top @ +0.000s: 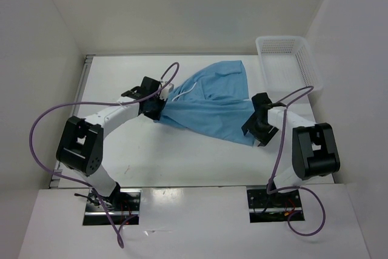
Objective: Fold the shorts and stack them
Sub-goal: Flatten the shorts out
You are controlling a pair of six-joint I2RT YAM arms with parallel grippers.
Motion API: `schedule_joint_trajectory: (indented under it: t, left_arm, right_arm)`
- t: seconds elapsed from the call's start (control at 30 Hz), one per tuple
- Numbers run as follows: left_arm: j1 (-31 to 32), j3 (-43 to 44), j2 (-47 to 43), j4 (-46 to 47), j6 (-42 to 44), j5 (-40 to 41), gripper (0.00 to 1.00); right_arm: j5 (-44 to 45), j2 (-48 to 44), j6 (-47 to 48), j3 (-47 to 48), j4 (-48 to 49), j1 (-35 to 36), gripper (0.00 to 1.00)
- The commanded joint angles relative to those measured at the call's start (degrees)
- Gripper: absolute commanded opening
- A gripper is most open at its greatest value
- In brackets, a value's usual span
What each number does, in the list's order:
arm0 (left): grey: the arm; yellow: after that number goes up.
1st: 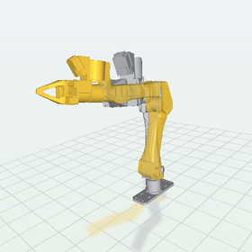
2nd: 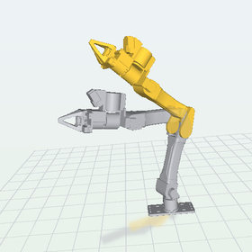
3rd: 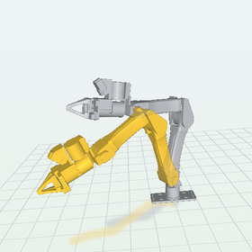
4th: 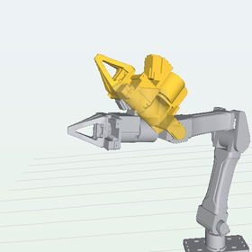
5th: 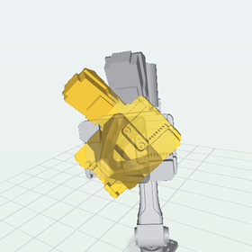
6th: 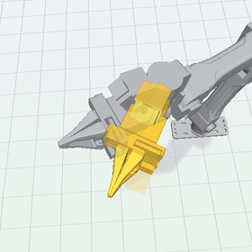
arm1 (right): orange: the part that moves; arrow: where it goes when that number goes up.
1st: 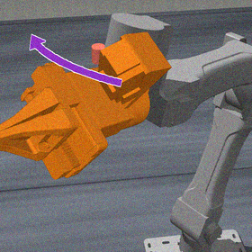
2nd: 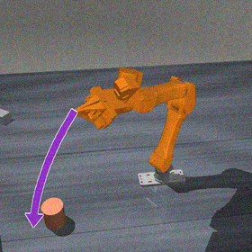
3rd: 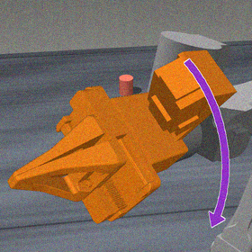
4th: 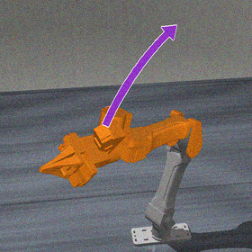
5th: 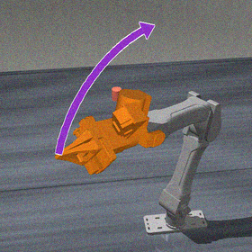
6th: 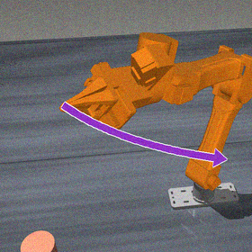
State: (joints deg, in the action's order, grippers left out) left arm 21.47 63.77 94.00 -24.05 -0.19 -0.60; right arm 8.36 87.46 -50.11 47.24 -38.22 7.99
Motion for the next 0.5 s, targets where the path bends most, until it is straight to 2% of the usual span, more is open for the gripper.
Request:
schedule_joint_trajectory:
  t: [0.0, 0.1, 0.33, 0.4, 0.43, 0.47]
  left_arm:
    - [0.0, 1.6, -1.9, 0.6, 0.2, -0.9, 0.0]
    - [0.0, 1.1, -1.9, -0.1, 0.2, -0.9, 0.0]
    - [0.5, 0.0, -3.6, -0.6, 0.2, -0.9, 0.0]
    - [0.5, 0.0, -3.6, -0.6, 0.2, -0.3, 0.0]
    - [1.0, 0.0, -3.6, -1.3, 0.2, -0.3, 0.0]
    - [1.0, 0.0, -3.6, -1.3, 0.2, 0.6, 0.0]
  right_arm:
    - [-3.3, -1.2, -2.3, -1.0, -0.9, 3.2, 0.79]
    - [-5.2, -1.2, -3.5, -0.4, -2.6, 6.3, 0.77]
    - [-4.5, -0.6, -4.8, -1.6, -3.9, 6.9, 0.73]
    - [-3.8, -0.1, -5.5, -1.6, -2.6, 6.9, 0.69]
    - [-3.0, 0.4, -5.5, -1.0, -0.7, 6.9, 0.62]
    - [-1.0, 0.4, -5.5, -0.1, 0.1, 6.9, 0.59]
